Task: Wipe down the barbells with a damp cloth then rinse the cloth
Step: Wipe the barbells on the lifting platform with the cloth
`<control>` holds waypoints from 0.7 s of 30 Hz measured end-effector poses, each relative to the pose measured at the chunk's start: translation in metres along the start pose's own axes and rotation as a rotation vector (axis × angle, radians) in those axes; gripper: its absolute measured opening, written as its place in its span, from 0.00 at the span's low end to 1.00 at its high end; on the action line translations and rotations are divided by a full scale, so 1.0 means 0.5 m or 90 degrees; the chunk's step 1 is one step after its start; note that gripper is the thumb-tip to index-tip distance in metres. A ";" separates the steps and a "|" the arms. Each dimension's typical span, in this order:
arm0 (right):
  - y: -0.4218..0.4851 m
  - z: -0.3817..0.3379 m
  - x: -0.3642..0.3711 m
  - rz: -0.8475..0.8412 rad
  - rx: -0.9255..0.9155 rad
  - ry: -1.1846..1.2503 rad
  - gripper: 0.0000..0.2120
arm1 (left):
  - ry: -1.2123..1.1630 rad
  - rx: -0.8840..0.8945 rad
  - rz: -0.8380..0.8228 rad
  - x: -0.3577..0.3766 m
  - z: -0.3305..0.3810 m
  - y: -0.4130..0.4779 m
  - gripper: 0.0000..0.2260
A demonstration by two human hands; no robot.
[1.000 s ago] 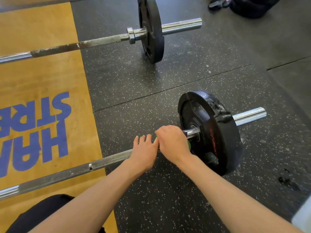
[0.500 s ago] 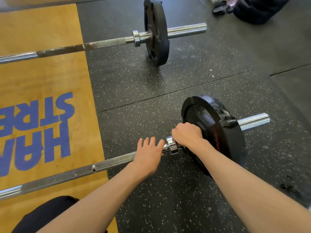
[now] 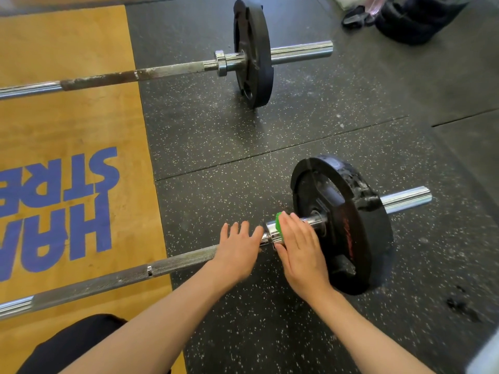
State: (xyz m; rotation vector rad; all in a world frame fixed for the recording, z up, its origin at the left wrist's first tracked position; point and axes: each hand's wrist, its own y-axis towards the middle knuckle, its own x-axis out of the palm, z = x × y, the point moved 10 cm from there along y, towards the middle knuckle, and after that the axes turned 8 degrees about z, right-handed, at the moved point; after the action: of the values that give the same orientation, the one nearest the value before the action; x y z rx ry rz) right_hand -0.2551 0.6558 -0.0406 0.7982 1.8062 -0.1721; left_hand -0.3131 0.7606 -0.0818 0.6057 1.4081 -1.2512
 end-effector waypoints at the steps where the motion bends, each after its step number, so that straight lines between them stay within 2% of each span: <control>1: -0.002 0.009 -0.001 0.002 -0.017 -0.007 0.25 | -0.001 -0.001 0.002 0.000 0.000 0.000 0.23; 4: 0.043 0.042 -0.014 0.032 0.047 -0.014 0.24 | -0.003 0.000 0.010 -0.003 -0.002 -0.002 0.21; 6: 0.081 0.051 -0.022 0.050 0.096 -0.077 0.21 | -0.009 -0.001 0.014 -0.005 -0.002 -0.001 0.20; 7: 0.102 0.052 -0.017 0.025 0.116 -0.120 0.20 | -0.011 -0.002 0.016 -0.006 -0.003 0.000 0.21; 9: 0.139 0.049 0.004 -0.089 0.167 -0.156 0.27 | -0.005 -0.003 0.019 -0.006 -0.005 0.000 0.23; 11: 0.161 0.059 0.028 -0.185 0.253 -0.131 0.34 | 0.007 -0.002 0.016 -0.003 -0.005 0.000 0.24; 13: 0.171 0.053 0.040 -0.213 0.306 -0.094 0.35 | 0.021 -0.005 0.010 0.002 -0.004 0.000 0.24; 16: 0.158 0.014 0.024 -0.104 0.232 -0.061 0.29 | 0.034 -0.016 -0.006 0.005 -0.004 0.000 0.29; 19: 0.093 -0.038 -0.001 0.041 0.059 0.042 0.20 | 0.056 -0.017 -0.024 0.003 -0.001 -0.001 0.37; 21: 0.050 -0.052 0.002 0.064 -0.033 0.072 0.18 | 0.071 -0.016 -0.030 0.001 0.000 -0.002 0.39</control>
State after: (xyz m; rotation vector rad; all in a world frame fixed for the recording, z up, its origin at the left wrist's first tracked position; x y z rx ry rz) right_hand -0.2609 0.6875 -0.0252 0.8751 1.8633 -0.0151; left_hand -0.3141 0.7602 -0.0821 0.6374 1.5364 -1.2507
